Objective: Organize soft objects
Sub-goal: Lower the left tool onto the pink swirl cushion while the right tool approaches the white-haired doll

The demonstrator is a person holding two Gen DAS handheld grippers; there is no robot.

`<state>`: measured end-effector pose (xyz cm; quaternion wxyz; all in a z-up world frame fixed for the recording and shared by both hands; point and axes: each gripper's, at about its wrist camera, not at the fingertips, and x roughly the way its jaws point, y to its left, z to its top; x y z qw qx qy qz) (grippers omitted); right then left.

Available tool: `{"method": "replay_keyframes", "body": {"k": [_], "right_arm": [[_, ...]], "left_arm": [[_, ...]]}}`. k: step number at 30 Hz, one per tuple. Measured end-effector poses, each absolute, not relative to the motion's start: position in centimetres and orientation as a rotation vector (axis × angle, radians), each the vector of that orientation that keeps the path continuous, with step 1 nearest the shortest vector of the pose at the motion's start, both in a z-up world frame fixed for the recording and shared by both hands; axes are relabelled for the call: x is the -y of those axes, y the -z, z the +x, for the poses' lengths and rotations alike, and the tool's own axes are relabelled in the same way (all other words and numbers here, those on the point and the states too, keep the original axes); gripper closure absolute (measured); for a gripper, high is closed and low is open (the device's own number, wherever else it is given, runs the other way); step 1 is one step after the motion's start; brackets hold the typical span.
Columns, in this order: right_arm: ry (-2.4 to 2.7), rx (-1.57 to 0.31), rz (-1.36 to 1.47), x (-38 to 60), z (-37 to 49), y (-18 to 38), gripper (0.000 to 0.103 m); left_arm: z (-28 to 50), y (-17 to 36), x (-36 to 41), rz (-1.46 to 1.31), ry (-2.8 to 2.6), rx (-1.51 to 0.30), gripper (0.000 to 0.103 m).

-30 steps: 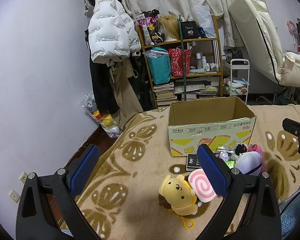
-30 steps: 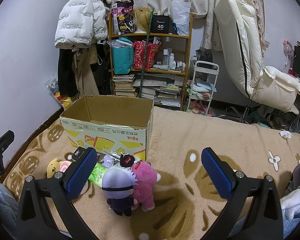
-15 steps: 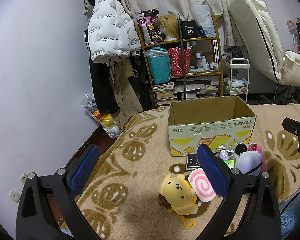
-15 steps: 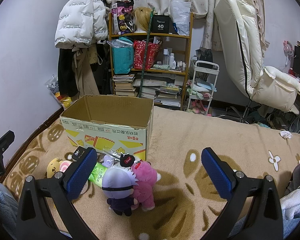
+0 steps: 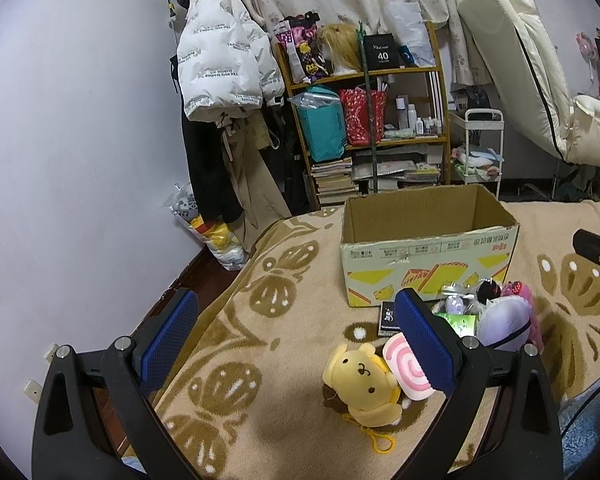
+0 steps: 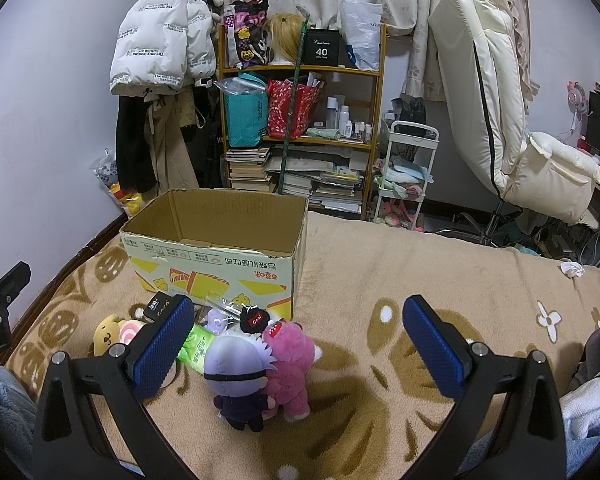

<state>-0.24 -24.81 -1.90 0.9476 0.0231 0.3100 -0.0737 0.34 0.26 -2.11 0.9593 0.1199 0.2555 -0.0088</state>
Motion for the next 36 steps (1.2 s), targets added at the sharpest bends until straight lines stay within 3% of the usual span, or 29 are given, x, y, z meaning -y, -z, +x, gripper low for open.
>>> {"method": "replay_keyframes", "body": {"k": [18, 36], "right_arm": [[0.109, -0.67, 0.03, 23.6, 0.9, 2.9, 0.0], [0.066, -0.829, 0.05, 23.5, 4.8, 6.5, 0.0]], "left_arm": [[1.3, 2.7, 2.8, 0.312, 0.052, -0.58, 0.006], [3.7, 7.4, 7.5, 0.394, 0.117, -0.737, 0.006]]}}
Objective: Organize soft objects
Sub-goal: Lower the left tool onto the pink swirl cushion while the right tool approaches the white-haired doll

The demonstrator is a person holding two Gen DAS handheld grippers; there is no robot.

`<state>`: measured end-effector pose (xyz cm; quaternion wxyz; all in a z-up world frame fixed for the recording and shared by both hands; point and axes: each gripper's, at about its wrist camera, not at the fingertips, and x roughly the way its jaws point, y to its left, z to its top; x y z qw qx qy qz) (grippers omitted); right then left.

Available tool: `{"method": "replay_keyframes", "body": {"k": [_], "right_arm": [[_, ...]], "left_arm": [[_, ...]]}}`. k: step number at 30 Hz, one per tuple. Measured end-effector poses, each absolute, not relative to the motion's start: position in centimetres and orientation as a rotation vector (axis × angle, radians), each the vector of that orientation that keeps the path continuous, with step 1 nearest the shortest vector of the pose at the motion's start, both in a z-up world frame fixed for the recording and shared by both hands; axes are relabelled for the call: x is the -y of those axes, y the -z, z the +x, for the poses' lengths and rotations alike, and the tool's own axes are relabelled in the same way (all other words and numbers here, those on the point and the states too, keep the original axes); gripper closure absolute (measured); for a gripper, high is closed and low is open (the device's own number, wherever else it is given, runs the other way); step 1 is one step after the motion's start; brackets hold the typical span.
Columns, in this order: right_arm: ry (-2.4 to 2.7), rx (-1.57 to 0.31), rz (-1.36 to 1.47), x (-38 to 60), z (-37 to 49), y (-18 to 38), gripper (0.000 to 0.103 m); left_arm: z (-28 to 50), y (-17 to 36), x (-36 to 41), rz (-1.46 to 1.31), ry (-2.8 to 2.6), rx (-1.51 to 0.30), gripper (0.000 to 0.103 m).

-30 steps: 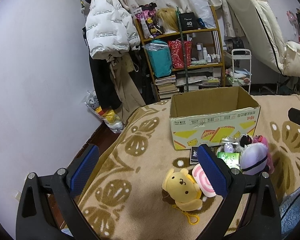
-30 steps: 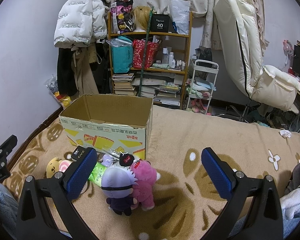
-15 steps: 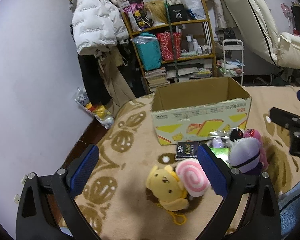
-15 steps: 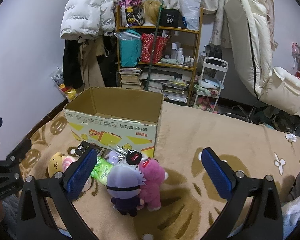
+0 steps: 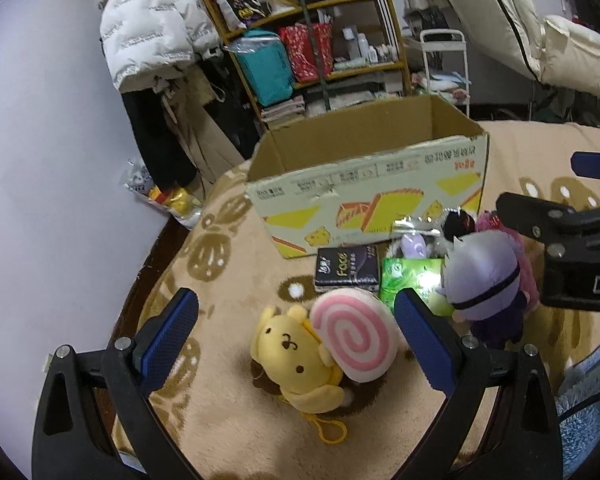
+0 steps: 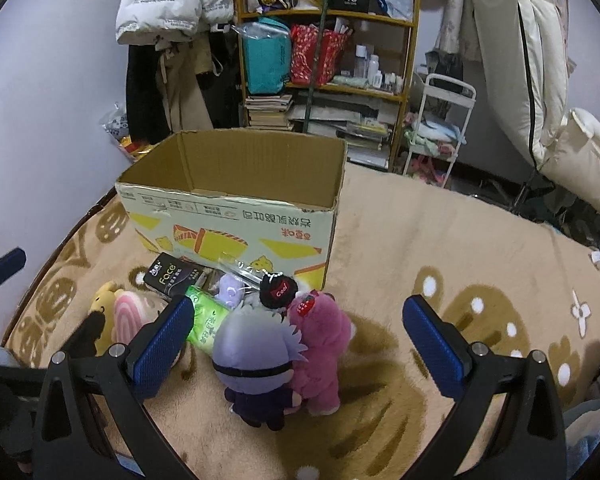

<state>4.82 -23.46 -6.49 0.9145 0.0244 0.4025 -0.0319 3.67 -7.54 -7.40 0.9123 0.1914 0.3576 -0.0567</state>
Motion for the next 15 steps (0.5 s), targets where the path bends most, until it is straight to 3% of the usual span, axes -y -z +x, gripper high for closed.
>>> {"method": "replay_keyframes", "body": {"k": [15], "right_arm": [[0.055, -0.962, 0.142, 24.6, 7.6, 9.8, 0.0]], "left_arm": [[5.0, 10.7, 9.1, 0.405, 0.155, -0.844, 0.006]]}}
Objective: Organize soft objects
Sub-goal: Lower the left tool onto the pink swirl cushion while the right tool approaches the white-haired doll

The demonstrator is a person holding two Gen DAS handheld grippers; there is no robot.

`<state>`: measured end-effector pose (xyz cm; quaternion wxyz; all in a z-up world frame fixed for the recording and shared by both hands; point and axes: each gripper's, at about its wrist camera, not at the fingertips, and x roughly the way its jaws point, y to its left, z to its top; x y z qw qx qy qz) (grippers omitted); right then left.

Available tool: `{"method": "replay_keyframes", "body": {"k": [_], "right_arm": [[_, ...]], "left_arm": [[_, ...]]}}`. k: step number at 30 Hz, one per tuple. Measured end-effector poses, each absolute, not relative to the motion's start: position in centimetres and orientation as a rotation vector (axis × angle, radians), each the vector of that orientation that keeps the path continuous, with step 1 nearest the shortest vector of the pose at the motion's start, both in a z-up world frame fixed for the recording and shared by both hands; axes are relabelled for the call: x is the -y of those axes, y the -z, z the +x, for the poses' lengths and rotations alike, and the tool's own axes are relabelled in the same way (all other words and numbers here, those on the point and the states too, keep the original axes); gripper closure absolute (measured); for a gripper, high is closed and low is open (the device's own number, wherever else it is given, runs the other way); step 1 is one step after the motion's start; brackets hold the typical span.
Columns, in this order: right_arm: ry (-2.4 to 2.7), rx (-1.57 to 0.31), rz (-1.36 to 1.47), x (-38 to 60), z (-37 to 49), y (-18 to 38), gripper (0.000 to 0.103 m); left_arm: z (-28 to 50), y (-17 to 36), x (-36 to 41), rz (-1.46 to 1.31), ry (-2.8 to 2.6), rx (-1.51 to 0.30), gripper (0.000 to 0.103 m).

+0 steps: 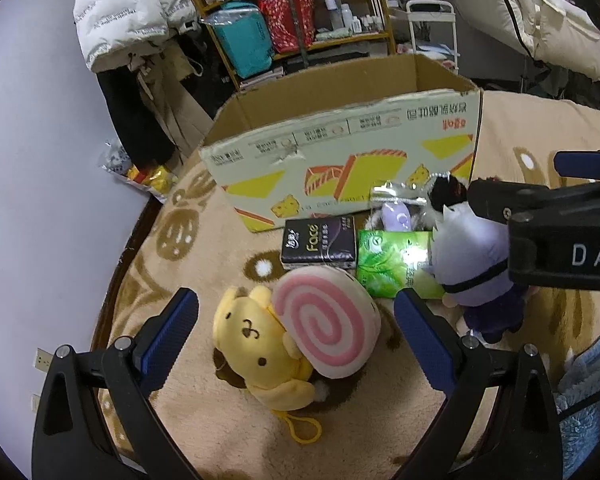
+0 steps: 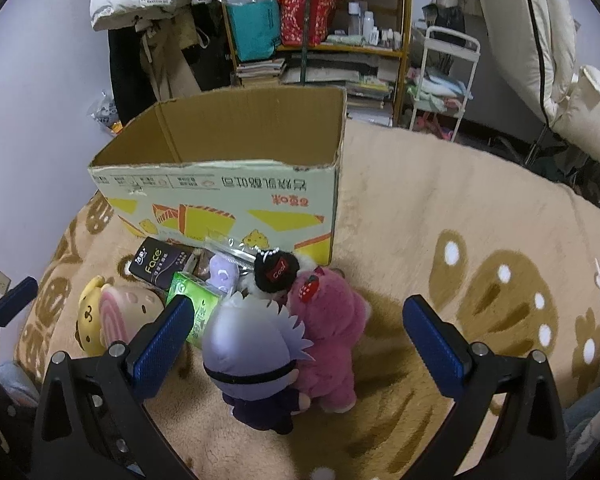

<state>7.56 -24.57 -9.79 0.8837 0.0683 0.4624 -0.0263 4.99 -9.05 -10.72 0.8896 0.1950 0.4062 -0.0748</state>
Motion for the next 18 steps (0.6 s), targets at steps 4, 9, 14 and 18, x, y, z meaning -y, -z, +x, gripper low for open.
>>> {"method": "replay_keyframes", "body": {"k": [4, 9, 14, 18], "right_arm": [[0.046, -0.985, 0.157, 24.6, 7.7, 10.4, 0.0], [0.039, -1.004, 0.155, 24.3, 7.8, 11.0, 0.0], [0.022, -1.039, 0.146, 24.0, 8.0, 11.6, 0.0], [0.008, -1.051, 0.137, 23.7, 8.1, 12.0, 0.0]], "left_arm": [[5.5, 11.4, 9.0, 0.396, 0.166, -0.877, 0.006], [6.2, 12.1, 8.7, 0.373, 0.164, -0.917, 0.006], [6.6, 12.8, 8.4, 0.362, 0.17, -0.951, 0.006], [6.9, 13.4, 8.3, 0.363, 0.164, -0.972, 0.006]]}}
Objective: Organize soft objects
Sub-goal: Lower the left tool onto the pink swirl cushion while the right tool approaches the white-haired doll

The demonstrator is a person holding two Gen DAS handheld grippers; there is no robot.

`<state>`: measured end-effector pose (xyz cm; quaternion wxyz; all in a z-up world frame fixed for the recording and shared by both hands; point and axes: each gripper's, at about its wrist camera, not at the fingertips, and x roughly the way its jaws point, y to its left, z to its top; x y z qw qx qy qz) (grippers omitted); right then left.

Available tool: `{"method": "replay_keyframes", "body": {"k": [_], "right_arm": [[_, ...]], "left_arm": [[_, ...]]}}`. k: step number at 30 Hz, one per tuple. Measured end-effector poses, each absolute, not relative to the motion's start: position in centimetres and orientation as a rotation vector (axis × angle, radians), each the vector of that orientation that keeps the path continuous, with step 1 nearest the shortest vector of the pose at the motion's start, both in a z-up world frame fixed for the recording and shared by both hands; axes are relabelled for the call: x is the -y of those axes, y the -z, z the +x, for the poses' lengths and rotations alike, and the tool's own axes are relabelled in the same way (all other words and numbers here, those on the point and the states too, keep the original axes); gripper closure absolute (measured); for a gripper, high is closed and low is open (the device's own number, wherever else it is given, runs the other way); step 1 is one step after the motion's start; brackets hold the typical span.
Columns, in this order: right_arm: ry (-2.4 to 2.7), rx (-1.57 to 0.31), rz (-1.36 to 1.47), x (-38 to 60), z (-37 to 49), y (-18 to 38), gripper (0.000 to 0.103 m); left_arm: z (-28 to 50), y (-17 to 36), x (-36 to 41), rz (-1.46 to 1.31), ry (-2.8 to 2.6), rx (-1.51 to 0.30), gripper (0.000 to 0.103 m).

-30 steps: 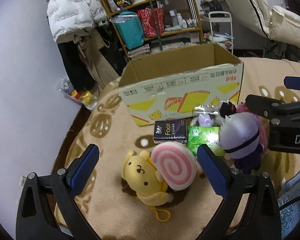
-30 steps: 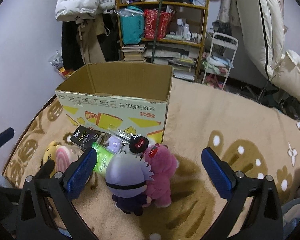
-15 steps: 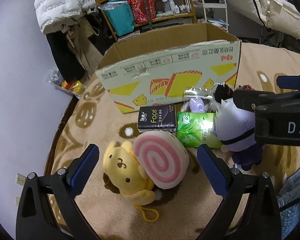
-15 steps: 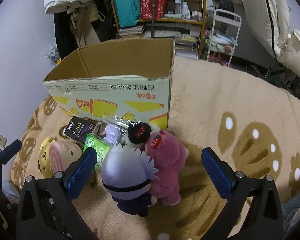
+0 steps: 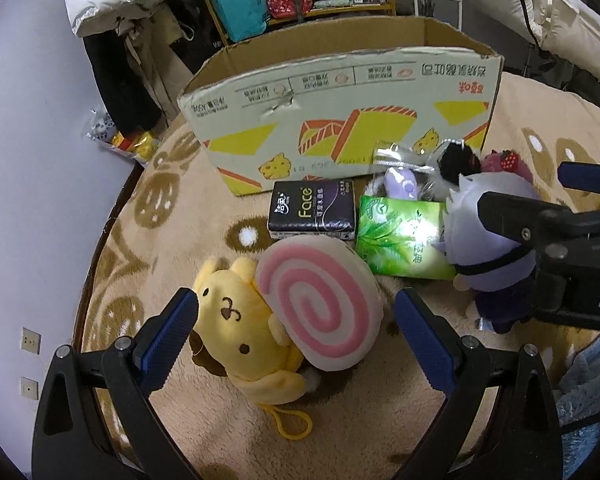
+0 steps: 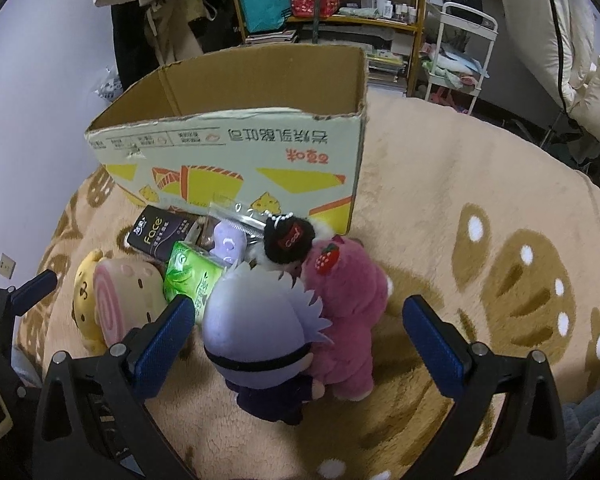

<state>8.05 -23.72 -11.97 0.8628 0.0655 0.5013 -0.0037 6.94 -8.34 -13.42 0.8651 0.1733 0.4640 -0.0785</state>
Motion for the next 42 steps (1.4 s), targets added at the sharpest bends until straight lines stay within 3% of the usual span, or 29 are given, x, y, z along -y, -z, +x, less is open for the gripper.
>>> {"method": "replay_keyframes", "body": {"k": [8, 14, 16, 21, 42], "right_arm": [[-0.018, -1.051, 0.065, 22.4, 7.9, 12.0, 0.018], [-0.08, -1.068, 0.059, 21.6, 7.9, 12.3, 0.032], [-0.088, -1.069, 0.049, 21.3, 7.9, 12.4, 0.032], [-0.115, -1.091, 0.039, 20.8, 7.9, 12.8, 0.033], [-0.134, -1.159, 0.031, 20.5, 8.2, 13.9, 0.042]], "left_arm": [[7.2, 13.8, 8.1, 0.349, 0.186, -0.994, 0.006], [7.4, 14.5, 8.3, 0.338, 0.23, -1.027, 0.029], [7.4, 14.6, 8.3, 0.323, 0.251, -1.044, 0.038], [7.6, 14.6, 7.8, 0.274, 0.269, -1.063, 0.046], [7.7, 15.2, 7.7, 0.246, 0.249, -1.087, 0.047]]}}
